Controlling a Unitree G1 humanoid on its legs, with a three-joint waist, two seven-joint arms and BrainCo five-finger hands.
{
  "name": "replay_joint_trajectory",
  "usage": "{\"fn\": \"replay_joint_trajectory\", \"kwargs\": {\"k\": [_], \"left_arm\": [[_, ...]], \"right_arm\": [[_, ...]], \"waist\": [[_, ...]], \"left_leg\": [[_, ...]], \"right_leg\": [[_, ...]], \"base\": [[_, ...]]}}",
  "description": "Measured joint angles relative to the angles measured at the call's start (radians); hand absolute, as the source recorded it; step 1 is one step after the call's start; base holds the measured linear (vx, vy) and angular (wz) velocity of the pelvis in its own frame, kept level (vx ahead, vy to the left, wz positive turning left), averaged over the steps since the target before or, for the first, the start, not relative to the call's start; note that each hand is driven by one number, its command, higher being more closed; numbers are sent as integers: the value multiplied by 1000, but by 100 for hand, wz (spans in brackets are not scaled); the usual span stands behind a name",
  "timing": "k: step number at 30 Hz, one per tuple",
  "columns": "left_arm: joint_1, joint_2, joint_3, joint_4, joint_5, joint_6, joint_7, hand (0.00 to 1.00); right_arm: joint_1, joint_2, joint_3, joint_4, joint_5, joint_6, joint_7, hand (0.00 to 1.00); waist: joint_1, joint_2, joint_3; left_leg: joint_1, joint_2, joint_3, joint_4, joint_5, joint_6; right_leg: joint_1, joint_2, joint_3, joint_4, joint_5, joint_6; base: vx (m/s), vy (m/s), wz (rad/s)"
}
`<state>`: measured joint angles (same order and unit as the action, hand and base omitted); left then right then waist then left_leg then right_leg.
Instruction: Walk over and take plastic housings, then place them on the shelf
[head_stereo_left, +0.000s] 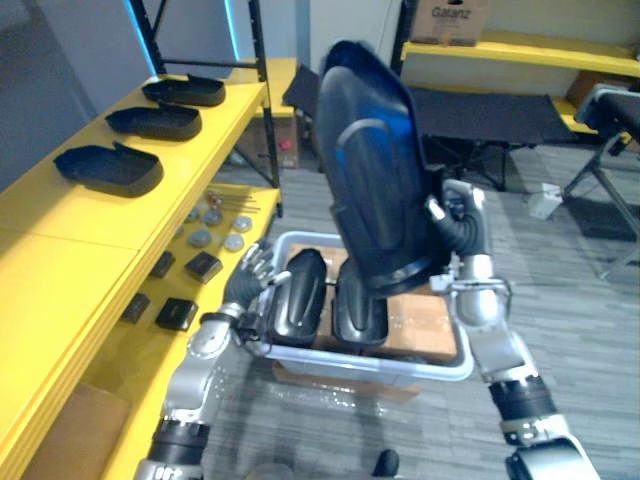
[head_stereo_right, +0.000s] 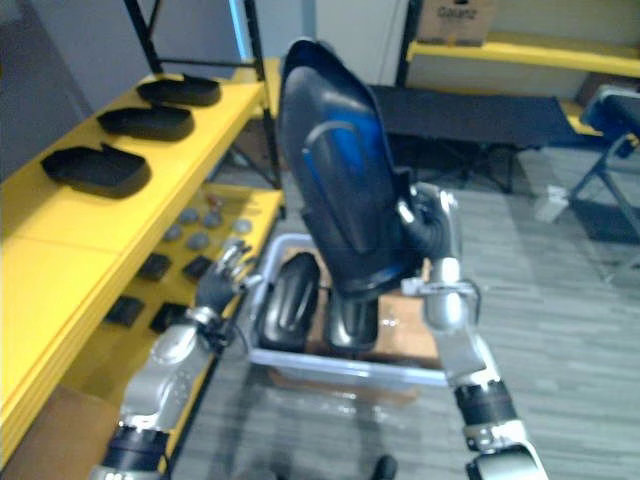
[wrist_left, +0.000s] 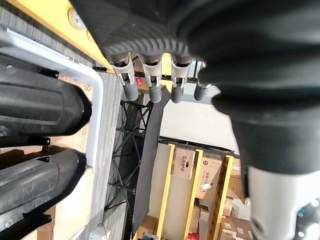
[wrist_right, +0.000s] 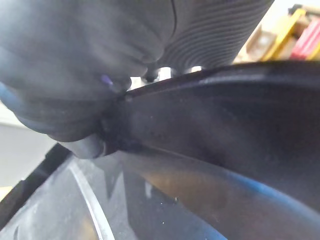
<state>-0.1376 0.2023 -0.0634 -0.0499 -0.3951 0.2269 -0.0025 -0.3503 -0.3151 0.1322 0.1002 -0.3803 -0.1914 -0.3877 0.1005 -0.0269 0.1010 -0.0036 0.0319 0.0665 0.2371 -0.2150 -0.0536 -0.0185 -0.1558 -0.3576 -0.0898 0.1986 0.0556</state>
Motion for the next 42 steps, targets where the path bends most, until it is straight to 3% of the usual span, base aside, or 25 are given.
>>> {"fn": "replay_joint_trajectory", "kwargs": {"k": [8,19,29,39,40,42], "left_arm": [[-24,-15,-74,-11,-38,-9,-2,0],[-34,-16,-116,-11,-79,-83,-14,0],[-46,-15,-197,-7,-117,-46,-21,0],[-17,-18,-256,89,-115,-46,-19,0],[-17,-19,-268,102,-115,-47,-19,100],[-15,-18,-271,111,-113,-51,-18,100]], "right_arm": [[0,21,77,97,-102,-10,-13,100],[-2,38,134,195,-126,-31,-31,100],[-13,55,174,202,-107,-40,-51,100],[-58,82,245,259,-95,-23,-103,100],[-67,82,250,270,-96,-14,-109,100],[-67,86,260,271,-94,0,-113,100]], "waist": [[-1,0,-28],[-1,-5,-44],[1,-11,-48],[13,-11,-48],[22,-11,-48],[26,-13,-49]], "left_leg": [[-18,-3,-6,0,1,0],[-21,-12,-12,3,4,5],[-35,-15,-24,16,4,5],[-43,-15,-35,19,4,6],[-43,-16,-35,19,4,6],[-45,-16,-37,19,5,6]], "right_leg": [[-15,-1,-2,-1,1,1],[-13,-10,-1,-1,9,11],[-14,-15,-14,-1,11,11],[-14,-15,-26,-1,12,11],[-14,-15,-26,-1,13,12],[-14,-15,-27,-1,13,12]], "base": [[0,0,0],[0,0,0],[-6,0,2],[3,0,2],[0,0,0],[-3,0,3]]}}
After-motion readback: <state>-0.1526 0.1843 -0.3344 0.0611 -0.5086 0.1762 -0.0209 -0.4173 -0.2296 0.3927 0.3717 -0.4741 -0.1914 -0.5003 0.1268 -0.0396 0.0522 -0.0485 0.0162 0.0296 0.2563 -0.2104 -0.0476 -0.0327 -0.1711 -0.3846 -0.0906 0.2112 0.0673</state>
